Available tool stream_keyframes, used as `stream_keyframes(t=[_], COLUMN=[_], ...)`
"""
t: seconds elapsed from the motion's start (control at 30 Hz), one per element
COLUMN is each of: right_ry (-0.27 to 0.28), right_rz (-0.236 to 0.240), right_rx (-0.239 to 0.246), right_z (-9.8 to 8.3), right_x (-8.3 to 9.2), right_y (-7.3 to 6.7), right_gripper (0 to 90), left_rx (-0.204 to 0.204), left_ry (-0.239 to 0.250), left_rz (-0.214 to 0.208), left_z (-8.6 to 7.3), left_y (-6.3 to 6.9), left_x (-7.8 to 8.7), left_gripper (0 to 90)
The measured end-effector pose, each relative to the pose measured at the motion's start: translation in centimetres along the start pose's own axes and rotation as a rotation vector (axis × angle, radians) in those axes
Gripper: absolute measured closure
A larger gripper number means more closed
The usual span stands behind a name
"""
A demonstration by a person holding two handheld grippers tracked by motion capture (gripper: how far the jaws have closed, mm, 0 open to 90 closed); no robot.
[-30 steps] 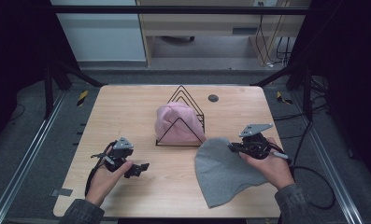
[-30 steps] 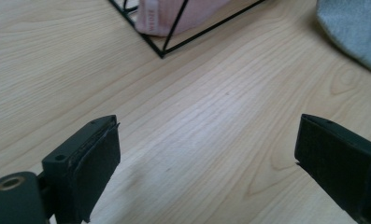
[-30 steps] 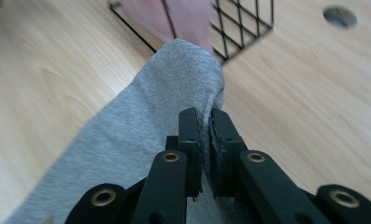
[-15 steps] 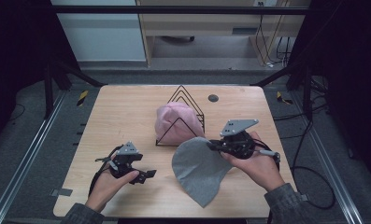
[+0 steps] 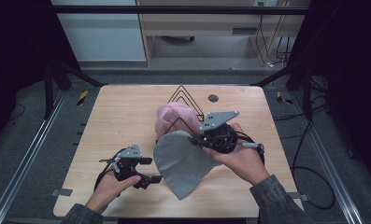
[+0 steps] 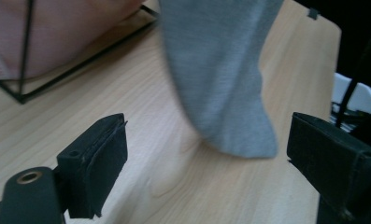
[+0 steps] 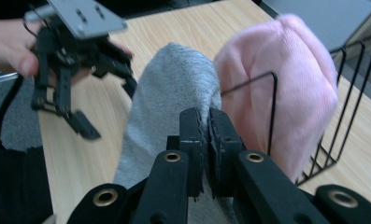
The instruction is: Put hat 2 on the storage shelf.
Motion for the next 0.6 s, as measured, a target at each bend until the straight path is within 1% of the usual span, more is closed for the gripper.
stream_keyframes(t=[0.1,0.17,0.23,0.3,0.33,0.43,0.5,0.6], right_ry=[0.009,0.011,0.012,0.016,0.017,0.019,0.017,0.015], right_rz=[0.010,0.013,0.016,0.016,0.016,0.017,0.016,0.012], right_rx=[0.013,0.017,0.019,0.020,0.020,0.012,0.010,0.005], right_z=[0.8,1.1,1.3,1.4,1.4,1.3,1.2,1.0], right_x=[-0.2,-0.3,-0.5,-0.6,-0.6,-0.7,-0.7,-0.7], right_y=[-0.3,-0.4,-0.5,-0.5,-0.5,-0.4,-0.3,-0.1], right_gripper=[85.9,85.9,85.8,85.9,85.8,85.8,85.8,85.8], left_rx=[-0.012,-0.013,0.002,0.004,0.012,0.020,0.017,0.007], left_ry=[-0.017,-0.023,-0.022,-0.018,-0.016,-0.010,-0.002,0.005], left_rz=[0.001,0.000,0.006,0.023,0.027,0.023,0.022,0.022], left_z=[0.1,0.2,0.3,0.5,0.5,0.6,0.6,0.7], left_y=[0.3,0.3,0.2,-0.1,-0.2,-0.4,-0.4,-0.2], left_x=[-0.8,-1.2,-1.6,-1.8,-1.9,-1.8,-1.7,-1.5], left_gripper=[13.9,18.0,23.1,37.5,42.1,60.2,71.0,82.9])
Point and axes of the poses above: each handheld gripper's, and its own axes: x roughly backward along the jaws, z roughly out of its top, y roughly to its right, the point moved 3 cm from there along -x, roughly forward along the jaws, and after that the axes turned 4 degrees about x, right-handed, at the moved point
